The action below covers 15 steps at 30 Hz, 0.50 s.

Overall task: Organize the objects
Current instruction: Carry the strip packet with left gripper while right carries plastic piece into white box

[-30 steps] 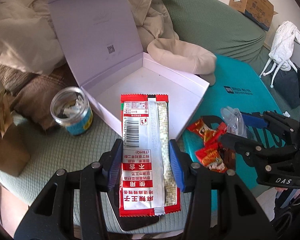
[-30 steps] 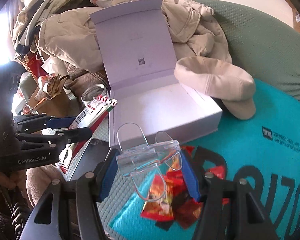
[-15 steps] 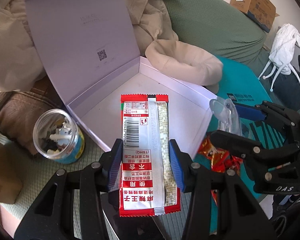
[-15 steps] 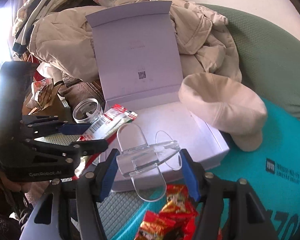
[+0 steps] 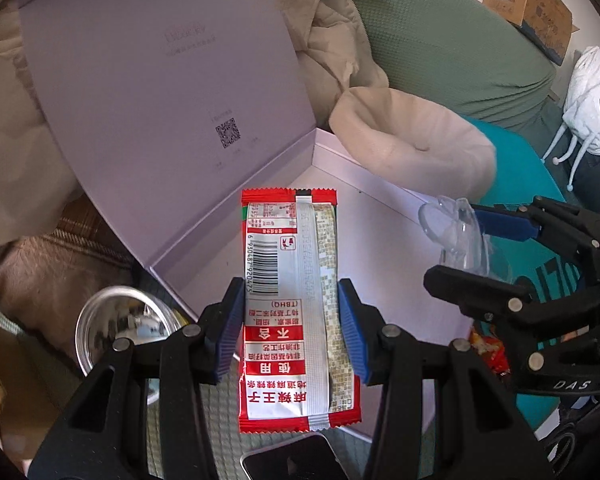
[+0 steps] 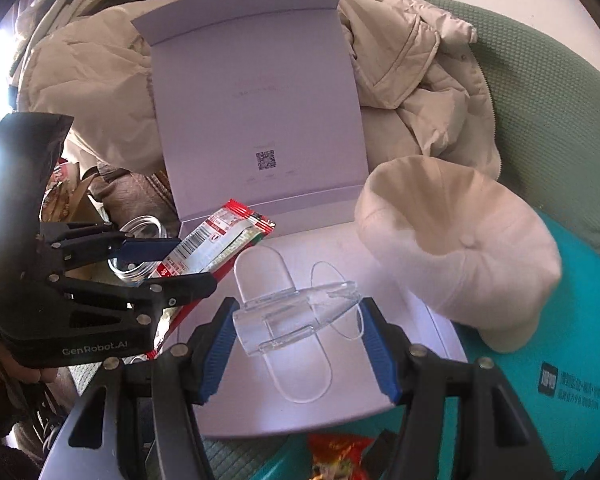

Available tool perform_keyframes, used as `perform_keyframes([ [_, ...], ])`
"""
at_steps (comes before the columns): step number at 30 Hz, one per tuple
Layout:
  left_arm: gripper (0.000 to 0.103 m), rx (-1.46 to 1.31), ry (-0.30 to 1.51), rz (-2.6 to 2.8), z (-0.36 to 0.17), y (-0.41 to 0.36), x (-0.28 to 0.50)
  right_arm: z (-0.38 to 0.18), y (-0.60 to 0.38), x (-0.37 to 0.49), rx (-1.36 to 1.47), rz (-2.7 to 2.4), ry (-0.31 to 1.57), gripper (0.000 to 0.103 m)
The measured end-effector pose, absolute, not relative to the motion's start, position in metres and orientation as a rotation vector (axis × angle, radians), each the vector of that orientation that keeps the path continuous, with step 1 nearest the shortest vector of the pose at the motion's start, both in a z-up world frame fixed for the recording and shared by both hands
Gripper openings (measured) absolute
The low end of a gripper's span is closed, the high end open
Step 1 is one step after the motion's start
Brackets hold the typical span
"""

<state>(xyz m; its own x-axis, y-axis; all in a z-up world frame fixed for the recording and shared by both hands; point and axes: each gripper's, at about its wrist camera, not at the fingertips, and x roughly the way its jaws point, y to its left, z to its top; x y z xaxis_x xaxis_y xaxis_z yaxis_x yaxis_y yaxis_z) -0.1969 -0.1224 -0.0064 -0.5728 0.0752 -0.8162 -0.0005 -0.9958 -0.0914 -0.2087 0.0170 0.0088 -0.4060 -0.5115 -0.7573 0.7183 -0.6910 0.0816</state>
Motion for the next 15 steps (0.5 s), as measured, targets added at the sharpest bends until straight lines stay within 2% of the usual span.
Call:
perform_keyframes([
  [15,0.044,-1.495,-0.034,2.723,-0.039,-0.126,-0.226,-0.027,-0.007,-0.241,1.120,-2.094,0.339,0.062],
])
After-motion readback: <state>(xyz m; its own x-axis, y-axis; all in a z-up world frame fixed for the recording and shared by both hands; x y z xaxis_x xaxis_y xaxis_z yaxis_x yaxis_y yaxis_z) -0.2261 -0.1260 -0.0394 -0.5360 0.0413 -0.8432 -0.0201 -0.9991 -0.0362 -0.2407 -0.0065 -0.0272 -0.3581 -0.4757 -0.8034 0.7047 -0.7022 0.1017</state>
